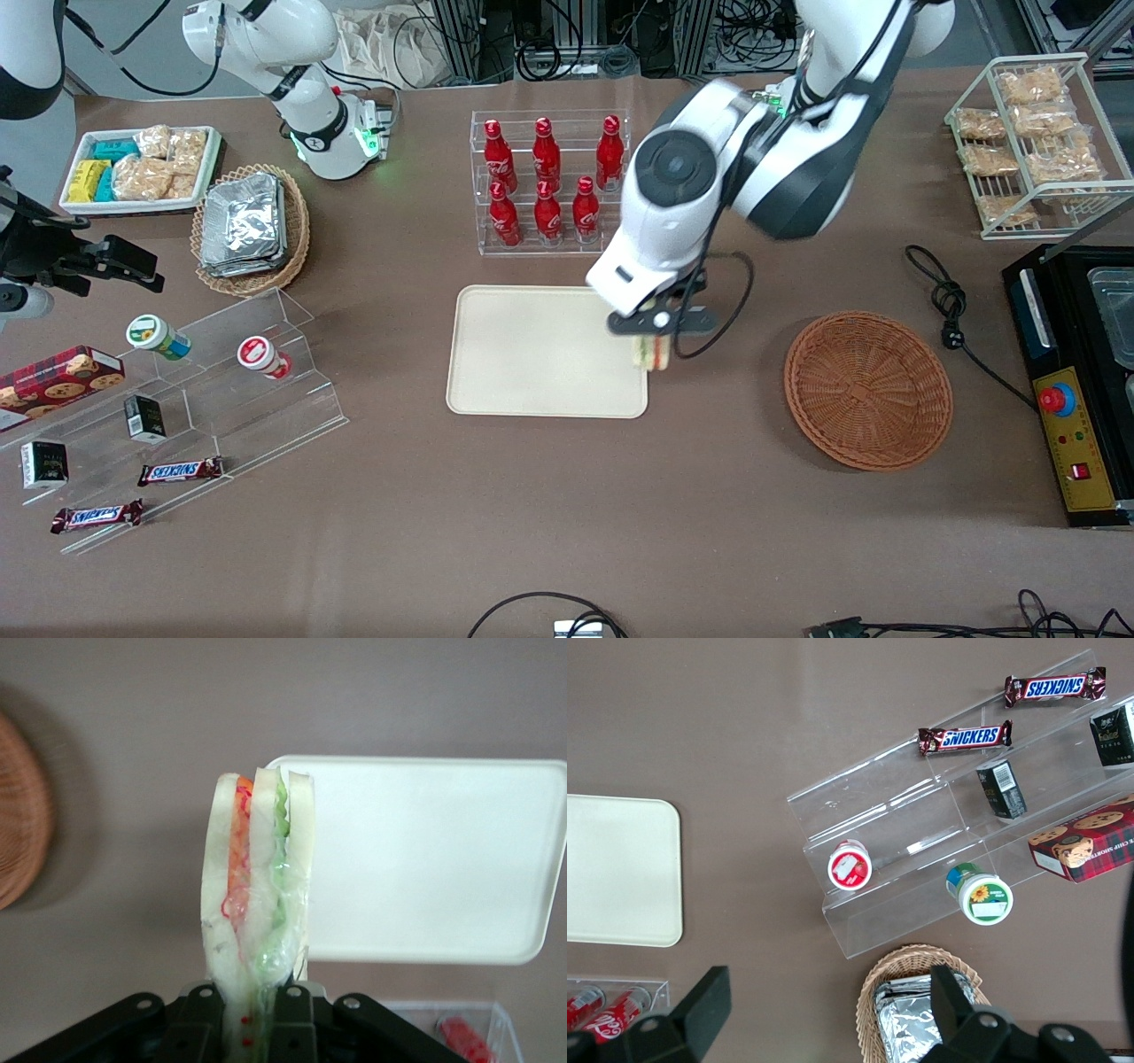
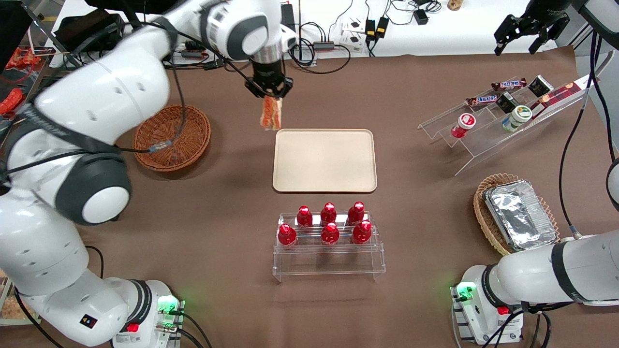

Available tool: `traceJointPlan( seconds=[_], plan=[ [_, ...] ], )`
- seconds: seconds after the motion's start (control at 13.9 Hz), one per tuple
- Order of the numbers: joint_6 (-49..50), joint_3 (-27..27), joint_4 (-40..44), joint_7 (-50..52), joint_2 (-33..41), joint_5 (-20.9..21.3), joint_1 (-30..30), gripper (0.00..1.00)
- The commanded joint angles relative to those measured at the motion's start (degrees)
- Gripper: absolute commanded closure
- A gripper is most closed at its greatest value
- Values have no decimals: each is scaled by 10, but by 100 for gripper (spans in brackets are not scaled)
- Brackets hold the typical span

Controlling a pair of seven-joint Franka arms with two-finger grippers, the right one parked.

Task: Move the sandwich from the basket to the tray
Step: 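Lower the held sandwich onto the tray and open the left gripper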

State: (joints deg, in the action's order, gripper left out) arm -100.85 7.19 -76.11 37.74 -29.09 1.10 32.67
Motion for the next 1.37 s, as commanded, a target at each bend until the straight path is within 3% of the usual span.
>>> traceJointPlan(
  seconds=[0.0, 0.29, 0.65, 1.08, 1.15, 1.3],
  plan=[
    [-71, -8, 22, 13, -80, -7, 20, 100],
    [-119, -9, 4, 15, -132, 1, 44, 100],
    [-175, -10, -52, 18, -133, 2, 57, 99],
    [-180, -14, -55, 18, -139, 2, 54, 76],
    [-181, -14, -54, 18, -145, 3, 54, 60],
    [-186, -15, -55, 17, -149, 4, 54, 0]
  ],
)
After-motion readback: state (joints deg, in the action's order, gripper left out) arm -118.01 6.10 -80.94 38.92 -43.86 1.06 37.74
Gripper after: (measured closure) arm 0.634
